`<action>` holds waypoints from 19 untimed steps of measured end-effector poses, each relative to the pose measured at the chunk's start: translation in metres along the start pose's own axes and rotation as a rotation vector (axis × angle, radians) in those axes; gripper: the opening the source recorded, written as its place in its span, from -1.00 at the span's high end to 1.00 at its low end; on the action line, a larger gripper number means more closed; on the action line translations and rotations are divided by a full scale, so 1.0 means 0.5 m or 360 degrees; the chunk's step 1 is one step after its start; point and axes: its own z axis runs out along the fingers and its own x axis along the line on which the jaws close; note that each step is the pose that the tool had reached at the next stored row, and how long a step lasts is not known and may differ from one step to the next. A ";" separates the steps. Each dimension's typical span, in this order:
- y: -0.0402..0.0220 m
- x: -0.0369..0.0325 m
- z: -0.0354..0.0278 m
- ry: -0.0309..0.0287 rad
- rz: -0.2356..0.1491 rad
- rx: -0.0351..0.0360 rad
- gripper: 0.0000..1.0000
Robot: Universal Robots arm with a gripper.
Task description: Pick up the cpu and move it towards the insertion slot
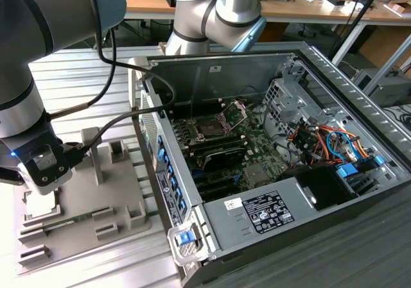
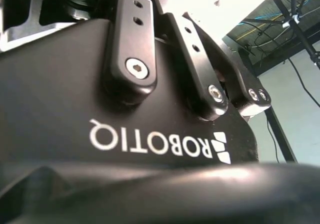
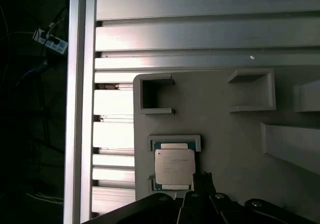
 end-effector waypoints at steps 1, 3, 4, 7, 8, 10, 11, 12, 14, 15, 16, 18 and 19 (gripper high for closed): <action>-0.001 0.000 0.000 0.00000 0.0000 0.0000 0.79; -0.002 0.000 0.001 -0.00001 0.0000 0.0000 0.79; -0.002 0.000 0.001 0.00000 0.0000 0.0000 0.79; -0.004 0.000 0.002 0.00000 0.0000 0.0000 0.79; -0.004 0.000 0.003 -0.00001 0.0000 0.0000 0.79; -0.005 0.000 0.003 -0.00001 0.0000 0.0000 0.79; -0.005 0.000 0.003 -0.00001 0.0000 0.0000 0.79; -0.006 0.000 0.004 0.00000 0.0000 0.0000 0.79; -0.007 0.000 0.004 0.00001 0.0000 0.0000 0.79; -0.008 0.000 0.005 0.00000 0.0000 0.0000 0.79; -0.008 0.000 0.005 0.00000 0.0000 0.0000 0.79; -0.009 0.000 0.006 0.00000 0.0000 0.0000 0.79; -0.009 0.000 0.006 0.00000 0.0000 0.0000 0.79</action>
